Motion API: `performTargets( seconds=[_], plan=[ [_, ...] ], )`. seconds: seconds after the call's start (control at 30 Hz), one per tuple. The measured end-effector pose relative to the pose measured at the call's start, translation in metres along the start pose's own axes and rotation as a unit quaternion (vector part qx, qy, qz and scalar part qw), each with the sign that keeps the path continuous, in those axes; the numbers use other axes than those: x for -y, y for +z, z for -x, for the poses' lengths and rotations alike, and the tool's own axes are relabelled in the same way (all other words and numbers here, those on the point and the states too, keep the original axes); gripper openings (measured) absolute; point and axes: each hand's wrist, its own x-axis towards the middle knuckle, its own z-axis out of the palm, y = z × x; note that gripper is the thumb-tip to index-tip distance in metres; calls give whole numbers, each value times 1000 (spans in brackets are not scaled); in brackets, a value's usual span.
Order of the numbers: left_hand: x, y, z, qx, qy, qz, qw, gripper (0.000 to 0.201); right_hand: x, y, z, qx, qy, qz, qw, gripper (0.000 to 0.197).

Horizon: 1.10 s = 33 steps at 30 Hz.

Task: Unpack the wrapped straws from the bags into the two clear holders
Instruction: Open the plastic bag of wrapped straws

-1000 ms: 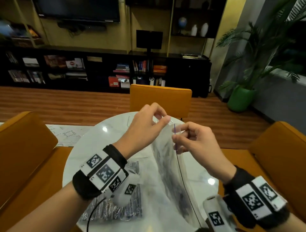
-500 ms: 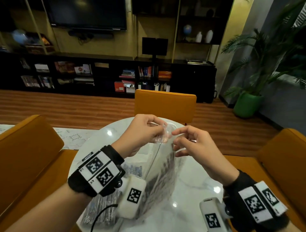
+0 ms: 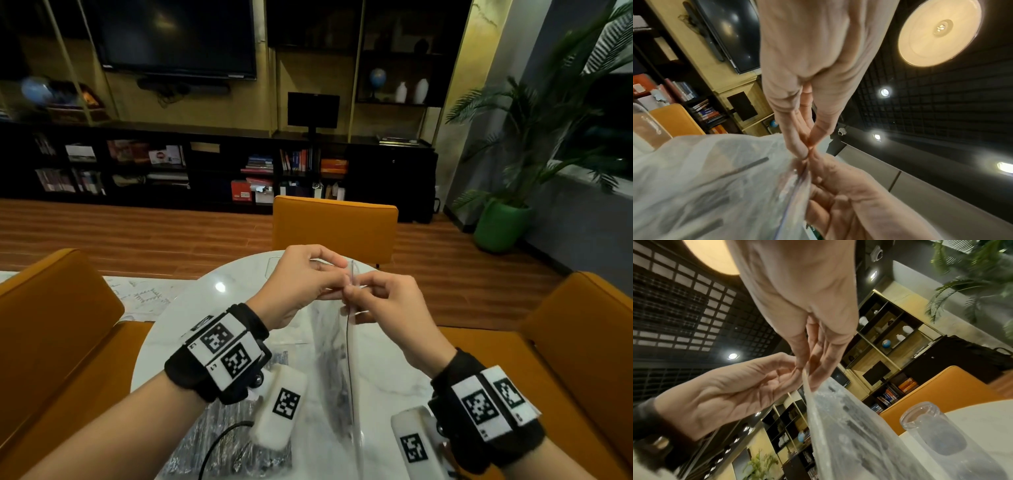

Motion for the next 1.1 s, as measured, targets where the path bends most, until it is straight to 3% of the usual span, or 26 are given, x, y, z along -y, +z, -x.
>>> performTargets(
  seconds=[0.07, 0.17, 0.33, 0.4, 0.47, 0.5, 0.57, 0.63, 0.73, 0.83, 0.9, 1.0, 1.1],
  plan=[
    [0, 3, 0, -2, 2, -19, 1000, 14, 0, -2, 0, -10, -8, -16, 1000, 9],
    [1, 2, 1, 15, 5, -43, 999, 27, 0, -4, 1, -30, -26, 12, 999, 8],
    [-1, -7, 2, 53, 0, -26, 998, 24, 5, -9, -1, 20, 11, -22, 1000, 8],
    [0, -7, 3, 62, 17, -73, 995, 18, 5, -10, -3, 8, -8, 55, 998, 12],
    [3, -1, 4, 32, 74, -195, 977, 12, 4, -3, -3, -22, -66, 215, 974, 18],
    [6, 4, 4, 5, 117, -271, 955, 11, 3, 2, -4, -36, -96, 278, 955, 19],
    [10, 13, 4, -35, 192, -377, 906, 16, 1, 10, -7, -55, -129, 345, 928, 20],
    [13, 19, 5, -40, 213, -404, 889, 16, -3, 17, -9, -62, -138, 376, 914, 18],
    [16, 18, 5, -30, 221, -407, 886, 19, -6, 19, -11, -52, -119, 371, 919, 19],
    [18, 9, 2, -32, 227, -427, 875, 27, -2, 5, -15, -51, -70, 321, 943, 17],
    [20, 2, 1, -41, 211, -425, 879, 28, -1, -5, -16, -68, -45, 297, 952, 15],
    [15, 6, -1, -36, 209, -387, 897, 21, -4, 1, -19, -73, -77, 315, 943, 14],
    [8, 9, -7, -53, 152, -273, 948, 16, -9, 6, -24, -10, -15, 245, 969, 24]
  ],
)
